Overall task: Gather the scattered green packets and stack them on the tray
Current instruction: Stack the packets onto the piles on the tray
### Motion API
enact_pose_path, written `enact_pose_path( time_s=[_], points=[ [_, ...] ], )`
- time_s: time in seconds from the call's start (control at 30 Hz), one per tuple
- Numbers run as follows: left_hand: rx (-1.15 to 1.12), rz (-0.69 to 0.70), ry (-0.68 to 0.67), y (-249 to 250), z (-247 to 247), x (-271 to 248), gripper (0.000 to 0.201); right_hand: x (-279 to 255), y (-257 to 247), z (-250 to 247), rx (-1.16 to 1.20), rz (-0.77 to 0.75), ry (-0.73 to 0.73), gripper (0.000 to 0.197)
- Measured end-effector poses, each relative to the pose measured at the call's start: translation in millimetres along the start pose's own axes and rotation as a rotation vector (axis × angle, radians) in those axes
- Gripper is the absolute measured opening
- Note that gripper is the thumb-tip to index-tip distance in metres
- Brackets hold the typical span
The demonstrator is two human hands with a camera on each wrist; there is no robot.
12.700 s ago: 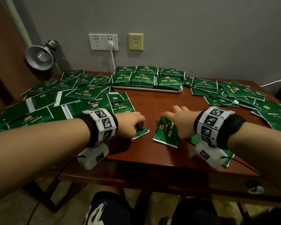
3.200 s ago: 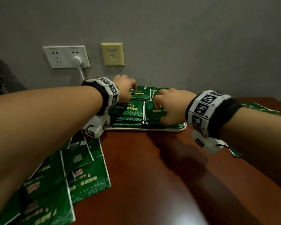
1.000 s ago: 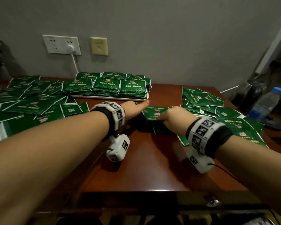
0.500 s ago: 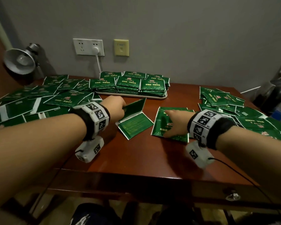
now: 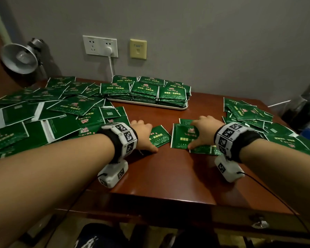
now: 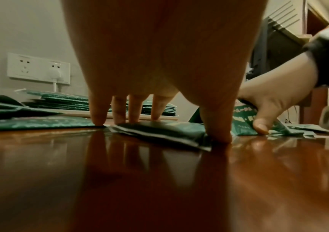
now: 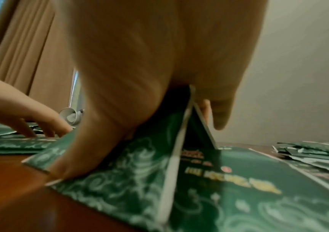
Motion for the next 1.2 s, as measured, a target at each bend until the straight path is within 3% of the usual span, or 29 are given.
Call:
enact_pose_path(
  time_s=[0.17, 0.3, 0.43, 0.6, 0.77, 1.07, 1.2],
  points=[
    [-0.024, 0.091, 0.039, 10, -13, 0, 0.073, -6, -6, -39, 0.205, -0.124, 0.141, 0.039],
    [0.040, 0.148, -0.018, 7, -11, -3, 0.073, -3, -7, -32, 0.269, -0.143, -0.001, 0.048],
    [-0.041, 0.159, 0.014, 5, -13, -3, 0.074, -2, -8, -26, 0.224, -0.115, 0.052, 0.050],
    [-0.035, 0.194, 0.014, 9, -12, -2, 0.036, -10, -27, 7, 0.032, -0.196, -0.099, 0.055],
    [0.030, 0.220, 0.040, 15, -16, -1, 0.022, -8, -33, 7, 0.008, -0.227, -0.029, 0.031],
    [0.056, 0.245, 0.054, 10, -20, 7, 0.029, 0, -16, -16, 0.059, -0.212, 0.043, 0.030],
    [0.035, 0.232, -0.025, 4, -9, 11, 0.038, 1, -9, -21, 0.069, -0.199, 0.051, 0.031]
  ],
)
Point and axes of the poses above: each hand's wrist, its own x-axis towards the middle knuckle, its own z-axis out of the palm, y = z × x, the point moved 8 cm from there along x, towards the middle knuckle, and after that the axes turned 3 degrees about x, right-handed, at the moved point
